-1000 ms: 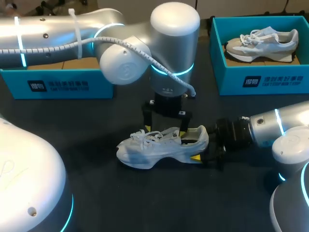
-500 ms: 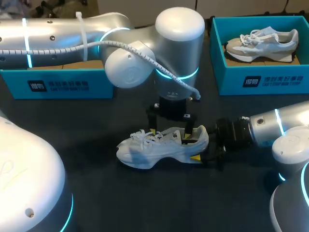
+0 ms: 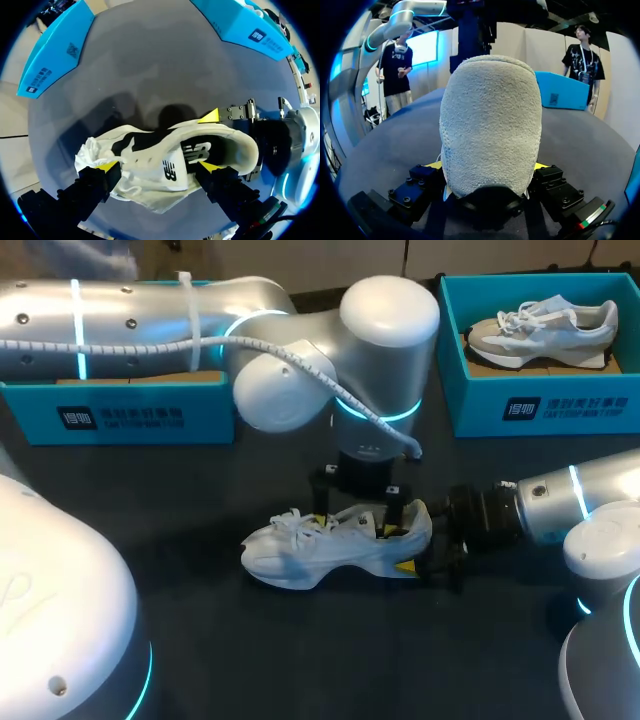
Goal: Take the shoe out of the shoebox, open the shoe tongue, remove and reinsert the insole, then place the shoe into the shoebox
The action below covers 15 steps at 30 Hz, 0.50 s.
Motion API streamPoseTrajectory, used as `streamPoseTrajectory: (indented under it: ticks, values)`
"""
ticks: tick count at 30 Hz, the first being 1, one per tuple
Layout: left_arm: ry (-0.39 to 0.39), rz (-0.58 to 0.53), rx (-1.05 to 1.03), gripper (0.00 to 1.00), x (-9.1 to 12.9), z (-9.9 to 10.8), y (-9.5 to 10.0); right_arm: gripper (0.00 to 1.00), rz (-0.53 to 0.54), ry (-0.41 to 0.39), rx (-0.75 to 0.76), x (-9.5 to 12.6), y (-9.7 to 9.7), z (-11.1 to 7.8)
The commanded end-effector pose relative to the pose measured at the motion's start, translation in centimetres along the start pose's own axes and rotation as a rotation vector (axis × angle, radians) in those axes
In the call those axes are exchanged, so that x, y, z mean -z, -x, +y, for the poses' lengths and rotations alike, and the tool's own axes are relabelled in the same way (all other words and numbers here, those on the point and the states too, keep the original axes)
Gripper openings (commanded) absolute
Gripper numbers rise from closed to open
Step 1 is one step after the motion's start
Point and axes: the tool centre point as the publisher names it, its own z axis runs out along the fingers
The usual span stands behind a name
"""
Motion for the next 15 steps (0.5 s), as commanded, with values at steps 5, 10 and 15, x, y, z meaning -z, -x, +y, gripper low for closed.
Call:
streamPoseTrajectory:
  ticks: [5,10,15]
  values:
    - [-0.015,-0.071,0.020,1.00,-0.8,0.1,-0.5,0.00,-0.002,-0.002,0.000,-0.4,0.5,-1.0]
    - [-0.049,-0.108,0.024,1.00,-0.4,0.4,0.0,0.00,-0.002,-0.002,0.000,-0.4,0.5,-1.0]
    - [-0.037,-0.160,0.048,1.00,-0.1,0.5,1.2,0.00,-0.002,-0.002,0.000,-0.4,0.5,-1.0]
